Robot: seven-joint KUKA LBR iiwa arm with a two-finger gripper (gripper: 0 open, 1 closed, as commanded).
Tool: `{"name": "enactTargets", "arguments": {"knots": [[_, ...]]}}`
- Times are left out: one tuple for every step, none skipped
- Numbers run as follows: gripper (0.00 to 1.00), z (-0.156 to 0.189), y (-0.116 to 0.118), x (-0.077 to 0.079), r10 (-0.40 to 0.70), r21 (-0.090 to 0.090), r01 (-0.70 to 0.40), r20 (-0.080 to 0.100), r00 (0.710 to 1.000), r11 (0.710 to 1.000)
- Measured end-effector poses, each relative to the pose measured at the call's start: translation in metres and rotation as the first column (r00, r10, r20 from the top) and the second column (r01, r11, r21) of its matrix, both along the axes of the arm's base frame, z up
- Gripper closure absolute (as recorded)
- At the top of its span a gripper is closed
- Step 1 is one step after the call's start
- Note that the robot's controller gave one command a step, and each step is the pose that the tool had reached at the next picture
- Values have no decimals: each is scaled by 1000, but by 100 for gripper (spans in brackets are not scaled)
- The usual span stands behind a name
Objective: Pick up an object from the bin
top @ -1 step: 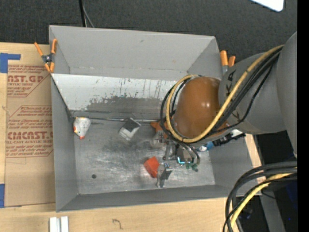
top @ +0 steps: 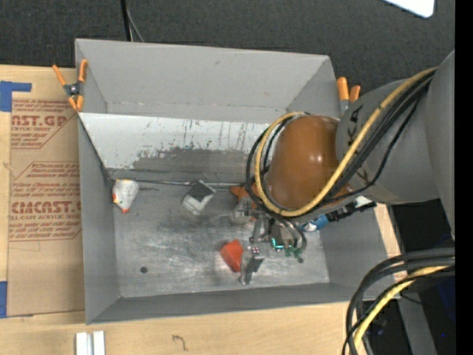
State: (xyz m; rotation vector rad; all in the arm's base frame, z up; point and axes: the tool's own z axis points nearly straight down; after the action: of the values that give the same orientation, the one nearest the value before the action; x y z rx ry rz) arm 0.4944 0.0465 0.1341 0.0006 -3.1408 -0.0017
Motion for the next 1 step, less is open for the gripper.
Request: {"name": "enactTargets", "arguments": {"knots": [[100, -58, -9, -5, -14, 4, 14, 31, 999, 1000]]}}
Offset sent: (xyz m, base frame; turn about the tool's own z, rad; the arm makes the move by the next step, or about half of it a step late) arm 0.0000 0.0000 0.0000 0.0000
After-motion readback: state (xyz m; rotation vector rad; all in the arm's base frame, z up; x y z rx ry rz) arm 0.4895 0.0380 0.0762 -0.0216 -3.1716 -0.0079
